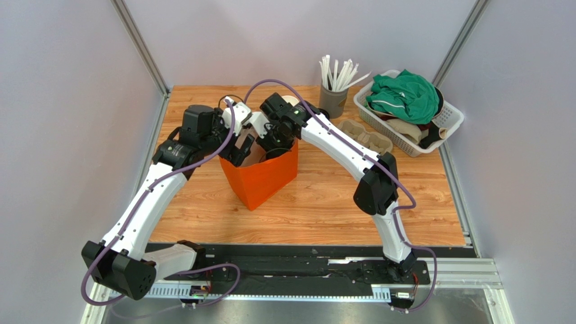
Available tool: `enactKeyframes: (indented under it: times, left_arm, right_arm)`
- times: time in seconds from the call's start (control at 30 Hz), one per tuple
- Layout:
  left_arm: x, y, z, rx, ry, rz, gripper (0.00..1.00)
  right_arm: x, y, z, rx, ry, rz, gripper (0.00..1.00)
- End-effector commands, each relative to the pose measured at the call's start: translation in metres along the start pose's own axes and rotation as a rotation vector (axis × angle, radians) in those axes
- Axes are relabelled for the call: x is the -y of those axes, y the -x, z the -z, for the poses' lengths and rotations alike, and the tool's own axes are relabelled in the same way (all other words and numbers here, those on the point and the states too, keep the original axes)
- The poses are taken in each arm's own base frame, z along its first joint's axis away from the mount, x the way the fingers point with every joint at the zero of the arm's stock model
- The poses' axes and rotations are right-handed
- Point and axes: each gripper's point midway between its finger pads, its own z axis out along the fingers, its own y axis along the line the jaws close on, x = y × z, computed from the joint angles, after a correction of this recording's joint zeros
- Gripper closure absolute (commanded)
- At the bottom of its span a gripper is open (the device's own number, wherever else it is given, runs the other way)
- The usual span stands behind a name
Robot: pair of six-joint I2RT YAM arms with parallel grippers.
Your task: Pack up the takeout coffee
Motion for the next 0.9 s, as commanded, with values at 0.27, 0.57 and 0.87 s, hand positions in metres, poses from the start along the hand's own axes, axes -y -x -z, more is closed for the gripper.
enactKeyframes:
  times: [0.27, 0.57, 0.87]
  left_arm:
    - [-0.004, 0.0, 0.001, 0.008, 0.019, 0.006, 0.01]
    - [-0.003, 0.002, 0.002, 0.015, 0.015, 0.004, 0.01]
    - [-0.001, 0.002, 0.003, 0.02, 0.006, -0.001, 0.01]
  right_arm:
    - [-0.006, -0.022, 0.003, -0.119, 0.014, 0.037, 1.0]
    - [-0.001, -0.028, -0.013, -0.148, 0.004, 0.023, 1.0]
    - [0.001, -0.039, -0.024, -0.195, 0.009, 0.021, 1.0]
